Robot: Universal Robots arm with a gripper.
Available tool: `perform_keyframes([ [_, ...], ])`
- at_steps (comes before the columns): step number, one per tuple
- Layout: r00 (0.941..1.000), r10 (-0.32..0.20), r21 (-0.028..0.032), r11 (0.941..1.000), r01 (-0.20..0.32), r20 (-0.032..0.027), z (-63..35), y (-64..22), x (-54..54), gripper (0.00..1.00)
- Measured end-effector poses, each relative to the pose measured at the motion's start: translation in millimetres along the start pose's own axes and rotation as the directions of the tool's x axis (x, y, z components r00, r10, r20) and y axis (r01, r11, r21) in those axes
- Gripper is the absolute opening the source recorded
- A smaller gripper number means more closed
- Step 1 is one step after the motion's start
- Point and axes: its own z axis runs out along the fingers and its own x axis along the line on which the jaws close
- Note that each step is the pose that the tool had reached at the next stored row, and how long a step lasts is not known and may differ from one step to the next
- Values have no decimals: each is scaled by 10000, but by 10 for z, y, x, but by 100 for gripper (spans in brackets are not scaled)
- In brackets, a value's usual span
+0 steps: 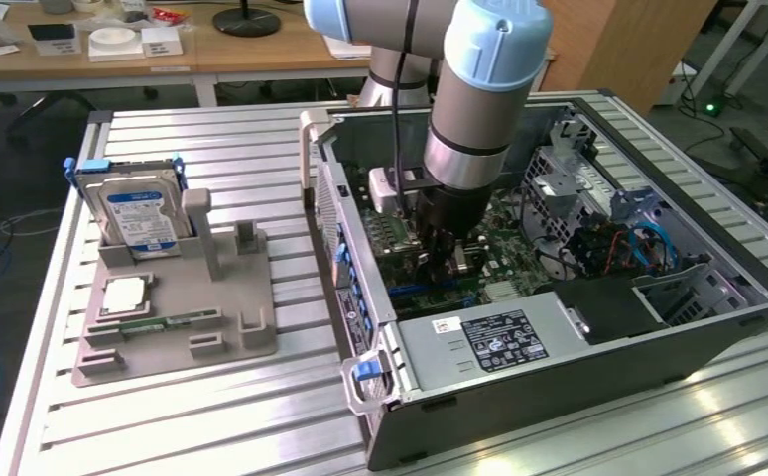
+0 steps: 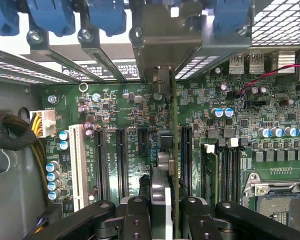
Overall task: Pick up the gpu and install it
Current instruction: 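Insert the gpu into the slot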
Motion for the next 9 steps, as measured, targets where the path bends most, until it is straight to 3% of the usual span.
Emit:
perform_keyframes([
  [9, 10000, -8, 0, 10000, 8, -1, 0, 1, -13, 28],
])
